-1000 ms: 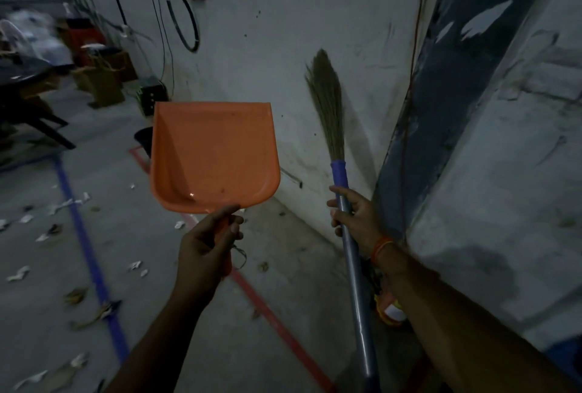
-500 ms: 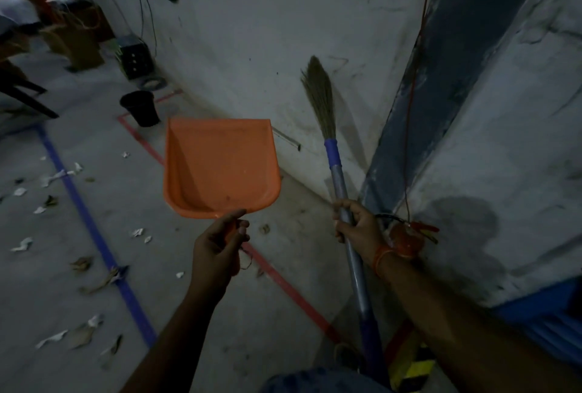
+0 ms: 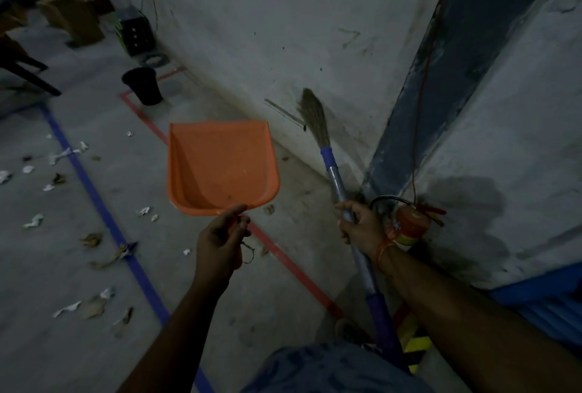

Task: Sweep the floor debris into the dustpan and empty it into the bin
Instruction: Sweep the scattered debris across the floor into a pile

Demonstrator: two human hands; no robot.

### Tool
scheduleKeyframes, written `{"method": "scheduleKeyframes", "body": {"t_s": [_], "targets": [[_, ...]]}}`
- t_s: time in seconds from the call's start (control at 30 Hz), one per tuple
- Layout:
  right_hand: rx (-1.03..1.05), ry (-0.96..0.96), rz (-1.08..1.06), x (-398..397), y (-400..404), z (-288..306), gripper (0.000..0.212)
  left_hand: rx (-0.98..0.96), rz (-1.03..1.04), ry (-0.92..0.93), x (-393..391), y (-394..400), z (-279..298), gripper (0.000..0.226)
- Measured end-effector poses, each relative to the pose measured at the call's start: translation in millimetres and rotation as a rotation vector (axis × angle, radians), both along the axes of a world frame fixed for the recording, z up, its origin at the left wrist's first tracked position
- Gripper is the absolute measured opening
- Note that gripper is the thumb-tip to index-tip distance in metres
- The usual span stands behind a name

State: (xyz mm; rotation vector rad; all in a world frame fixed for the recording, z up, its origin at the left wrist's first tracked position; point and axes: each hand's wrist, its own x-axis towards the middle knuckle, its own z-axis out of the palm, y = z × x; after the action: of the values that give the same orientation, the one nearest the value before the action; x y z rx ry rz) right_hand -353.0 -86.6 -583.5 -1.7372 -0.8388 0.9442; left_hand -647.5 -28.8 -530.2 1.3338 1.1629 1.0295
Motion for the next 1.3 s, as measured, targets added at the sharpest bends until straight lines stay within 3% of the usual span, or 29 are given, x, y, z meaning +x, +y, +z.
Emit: {"method": "scheduleKeyframes", "body": {"t_s": [0.17,0.37,0.83,1.17,1.3], "targets": [[-0.032,0.086,-0.010,-3.3,1.3,6.5,0.032,-0.024,-0.002,-0.023,2.4,-8.6,-5.3,0.029],[-0.181,0.198,0.124,-9.9,-15.6,3.7,0.052,-0.024,-0.011,-0.006,0.9,-17.5,-7.7,0.031],[-0.341,0.163,0.103,10.2,-99.9,-26.3,0.031,-0.077,-0.123,0.064,-1.6,-47.1,-26.4,0.031],[-0.287,0.174,0.026,16.9,-161.7,-31.0,0.013,-0.071,-0.180,0.082,25.6,-77.7,-22.8,0.035],[-0.397,0.263,0.112,13.0,-192.0,-33.0,0.038,-0.059,-0.193,0.084,33.4,-94.2,-19.2,0.037]]}}
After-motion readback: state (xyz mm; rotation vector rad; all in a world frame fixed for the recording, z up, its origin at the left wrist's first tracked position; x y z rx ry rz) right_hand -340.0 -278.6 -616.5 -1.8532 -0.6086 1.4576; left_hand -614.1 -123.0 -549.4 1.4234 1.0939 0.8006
